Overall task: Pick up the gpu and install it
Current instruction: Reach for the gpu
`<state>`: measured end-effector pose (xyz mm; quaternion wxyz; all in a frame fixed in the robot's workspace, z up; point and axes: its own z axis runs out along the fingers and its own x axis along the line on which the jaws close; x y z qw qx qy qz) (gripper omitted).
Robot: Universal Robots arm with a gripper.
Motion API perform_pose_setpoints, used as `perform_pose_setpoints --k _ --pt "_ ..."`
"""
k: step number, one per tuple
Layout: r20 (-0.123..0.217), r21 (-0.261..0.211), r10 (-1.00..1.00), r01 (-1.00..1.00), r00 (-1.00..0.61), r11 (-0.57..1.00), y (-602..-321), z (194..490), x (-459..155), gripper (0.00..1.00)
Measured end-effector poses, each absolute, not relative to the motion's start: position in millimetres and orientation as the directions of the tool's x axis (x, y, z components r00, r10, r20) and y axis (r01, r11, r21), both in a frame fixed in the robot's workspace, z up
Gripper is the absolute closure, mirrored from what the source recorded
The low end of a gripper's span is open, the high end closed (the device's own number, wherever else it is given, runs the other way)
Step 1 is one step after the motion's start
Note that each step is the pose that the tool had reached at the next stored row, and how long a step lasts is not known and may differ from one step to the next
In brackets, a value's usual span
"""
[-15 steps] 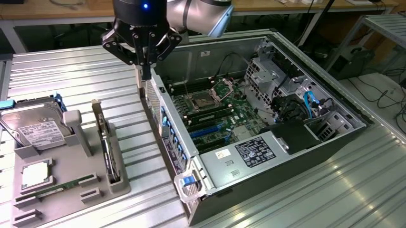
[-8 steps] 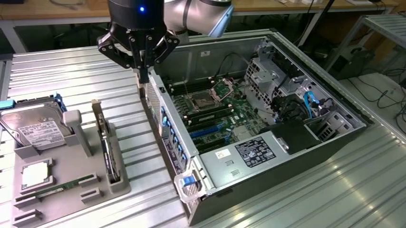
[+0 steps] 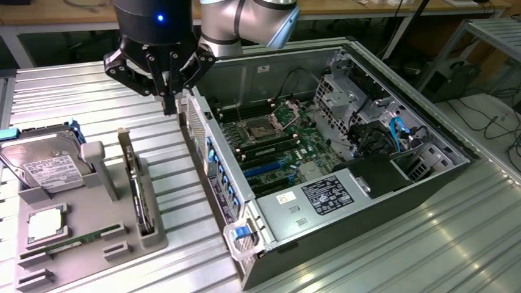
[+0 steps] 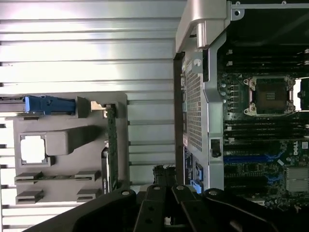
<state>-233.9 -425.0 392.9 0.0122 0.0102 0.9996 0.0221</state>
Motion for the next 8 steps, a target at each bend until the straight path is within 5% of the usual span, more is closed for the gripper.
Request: perform_pose_setpoints --k 8 --pt "-0.024 0.044 -0.015 -0.016 -1.0 0.999 -441 393 -304 0.89"
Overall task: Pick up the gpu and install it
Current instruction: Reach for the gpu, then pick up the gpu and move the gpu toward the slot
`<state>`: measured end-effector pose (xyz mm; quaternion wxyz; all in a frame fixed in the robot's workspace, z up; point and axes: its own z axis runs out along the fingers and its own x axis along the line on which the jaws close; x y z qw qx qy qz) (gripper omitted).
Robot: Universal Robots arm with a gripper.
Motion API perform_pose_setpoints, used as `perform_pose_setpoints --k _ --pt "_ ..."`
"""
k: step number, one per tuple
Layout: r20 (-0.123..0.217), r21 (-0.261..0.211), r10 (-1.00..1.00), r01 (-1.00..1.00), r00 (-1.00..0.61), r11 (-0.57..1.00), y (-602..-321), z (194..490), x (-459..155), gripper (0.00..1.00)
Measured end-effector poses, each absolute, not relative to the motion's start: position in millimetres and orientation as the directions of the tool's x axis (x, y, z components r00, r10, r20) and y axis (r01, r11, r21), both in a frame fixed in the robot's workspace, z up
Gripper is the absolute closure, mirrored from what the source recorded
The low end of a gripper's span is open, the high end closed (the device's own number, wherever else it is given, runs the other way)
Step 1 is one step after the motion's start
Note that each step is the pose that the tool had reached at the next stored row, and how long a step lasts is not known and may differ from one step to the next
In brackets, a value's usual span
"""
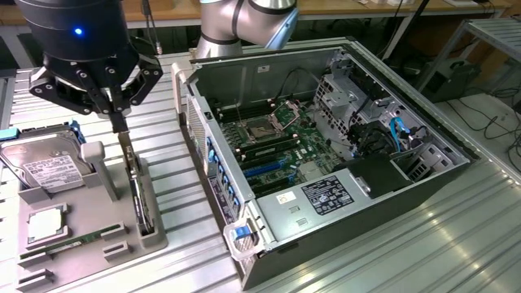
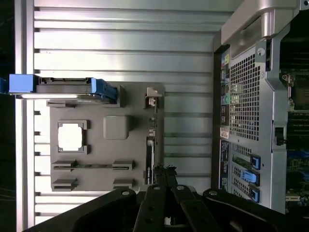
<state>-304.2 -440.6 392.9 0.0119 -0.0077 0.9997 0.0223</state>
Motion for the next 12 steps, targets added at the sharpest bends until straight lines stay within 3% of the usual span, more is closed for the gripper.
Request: perform_pose_setpoints --k 12 --pt "-0.024 0.044 -0.022 -0.023 -0.999 0.999 -442 393 -321 0.89"
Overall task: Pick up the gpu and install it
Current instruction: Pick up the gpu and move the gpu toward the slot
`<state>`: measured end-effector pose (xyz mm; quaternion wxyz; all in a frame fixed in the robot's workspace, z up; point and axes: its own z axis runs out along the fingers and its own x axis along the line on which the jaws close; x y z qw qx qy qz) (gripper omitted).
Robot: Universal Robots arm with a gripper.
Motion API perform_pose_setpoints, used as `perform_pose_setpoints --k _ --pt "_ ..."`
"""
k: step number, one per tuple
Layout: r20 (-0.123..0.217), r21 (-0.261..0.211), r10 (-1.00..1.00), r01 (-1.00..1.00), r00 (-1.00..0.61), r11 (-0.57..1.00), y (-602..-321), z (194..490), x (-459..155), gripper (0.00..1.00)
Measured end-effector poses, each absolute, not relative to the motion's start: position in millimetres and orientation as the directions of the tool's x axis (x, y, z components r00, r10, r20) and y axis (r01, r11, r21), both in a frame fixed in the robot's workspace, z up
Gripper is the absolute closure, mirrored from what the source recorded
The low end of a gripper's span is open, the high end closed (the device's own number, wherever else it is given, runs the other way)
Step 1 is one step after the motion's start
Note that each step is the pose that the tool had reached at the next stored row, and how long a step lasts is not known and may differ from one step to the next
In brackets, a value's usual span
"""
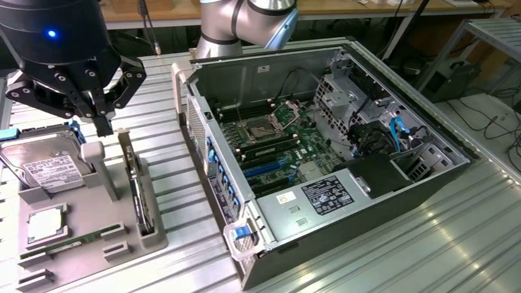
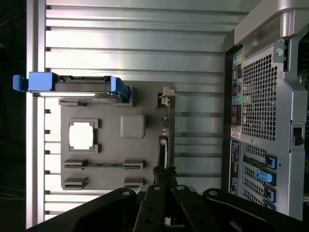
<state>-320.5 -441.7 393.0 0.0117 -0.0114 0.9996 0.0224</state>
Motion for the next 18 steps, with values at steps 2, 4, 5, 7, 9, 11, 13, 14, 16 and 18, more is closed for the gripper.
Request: perform_pose_setpoints --k 2,4,5,7,9,11,13,14,16,18 --pt "-0.024 0.044 -0.022 -0.023 -0.999 0.999 -441.7 393.0 -320.5 0.89" --pt "-0.024 0.044 -0.022 -0.023 -0.999 0.999 -441.7 393.0 -320.5 0.89" --pt "-0.024 0.044 -0.022 -0.023 -0.999 0.999 -441.7 393.0 -320.5 0.89" --pt "-0.024 0.044 -0.022 -0.023 -0.999 0.999 -441.7 393.0 -320.5 0.89" --pt "-0.024 0.044 -0.022 -0.023 -0.999 0.999 -441.7 393.0 -320.5 0.89" --pt "-0.024 0.044 -0.022 -0.023 -0.999 0.999 -441.7 393.0 -320.5 0.89" --pt "-0.024 0.045 -0.022 -0.023 -0.999 0.999 -441.7 392.9 -320.5 0.83" --pt "-0.024 0.044 -0.022 -0.023 -0.999 0.999 -441.7 393.0 -320.5 0.76" --pt "-0.024 0.044 -0.022 -0.023 -0.999 0.999 -441.7 393.0 -320.5 0.71" --pt "-0.024 0.044 -0.022 -0.023 -0.999 0.999 -441.7 393.0 -320.5 0.64"
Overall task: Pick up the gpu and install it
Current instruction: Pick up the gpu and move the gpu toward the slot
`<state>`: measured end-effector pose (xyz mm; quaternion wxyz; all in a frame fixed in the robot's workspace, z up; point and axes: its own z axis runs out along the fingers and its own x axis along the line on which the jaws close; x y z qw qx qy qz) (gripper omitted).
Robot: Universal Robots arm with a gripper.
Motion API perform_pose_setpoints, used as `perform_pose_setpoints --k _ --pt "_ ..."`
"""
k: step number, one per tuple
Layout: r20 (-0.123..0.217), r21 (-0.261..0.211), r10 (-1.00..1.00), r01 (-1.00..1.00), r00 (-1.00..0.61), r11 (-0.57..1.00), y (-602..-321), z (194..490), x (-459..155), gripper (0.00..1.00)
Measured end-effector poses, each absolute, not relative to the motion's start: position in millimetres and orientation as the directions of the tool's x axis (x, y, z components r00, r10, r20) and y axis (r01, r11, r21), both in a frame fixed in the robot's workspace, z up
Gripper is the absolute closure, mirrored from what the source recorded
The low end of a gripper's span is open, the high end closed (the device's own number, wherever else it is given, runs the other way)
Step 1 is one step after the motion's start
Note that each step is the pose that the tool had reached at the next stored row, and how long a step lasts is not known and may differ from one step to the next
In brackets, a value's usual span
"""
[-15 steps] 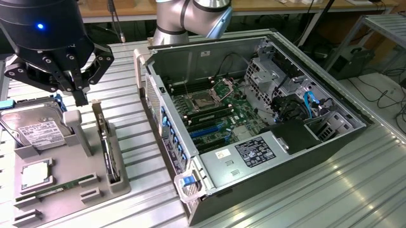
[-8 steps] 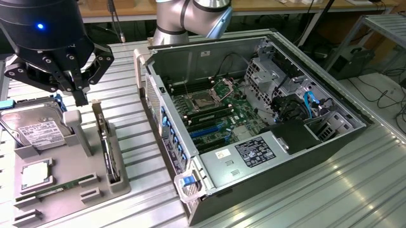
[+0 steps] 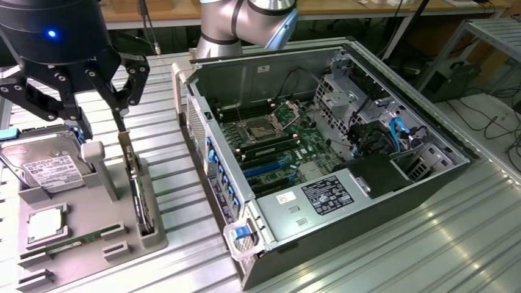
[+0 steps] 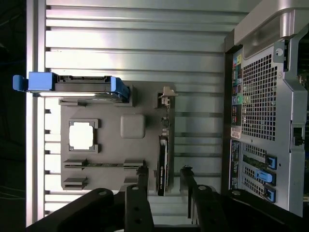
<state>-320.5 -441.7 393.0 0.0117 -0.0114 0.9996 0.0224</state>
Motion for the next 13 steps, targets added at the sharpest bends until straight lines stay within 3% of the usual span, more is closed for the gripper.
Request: perform_pose_setpoints --k 2,3,4,5,13 --pt "-0.024 0.044 -0.022 -0.023 -0.999 0.999 -442 393 -321 0.52" --pt "-0.024 0.044 -0.022 -0.023 -0.999 0.999 -442 393 -321 0.4" --pt "-0.024 0.045 -0.022 -0.023 -0.999 0.999 -442 393 -321 0.4" --pt "-0.024 0.045 -0.022 -0.023 -0.999 0.999 -442 393 -321 0.34" --pt "-0.024 0.046 -0.022 -0.023 -0.999 0.999 -442 377 -320 0.34"
